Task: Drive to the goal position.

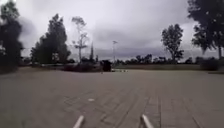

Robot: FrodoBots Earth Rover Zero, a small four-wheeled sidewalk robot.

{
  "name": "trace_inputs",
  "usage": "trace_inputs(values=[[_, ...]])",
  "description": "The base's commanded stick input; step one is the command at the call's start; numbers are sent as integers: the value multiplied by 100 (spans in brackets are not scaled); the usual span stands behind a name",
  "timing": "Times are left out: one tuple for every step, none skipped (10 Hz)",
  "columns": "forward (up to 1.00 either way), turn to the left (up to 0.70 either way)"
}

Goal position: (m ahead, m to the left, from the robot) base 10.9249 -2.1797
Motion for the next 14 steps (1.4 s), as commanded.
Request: trace_inputs(values=[[100,31],[100,41],[100,41],[100,41],[100,41],[100,41],[100,41],[100,41],[100,35],[100,1],[100,1],[100,1],[100,1],[100,1]])
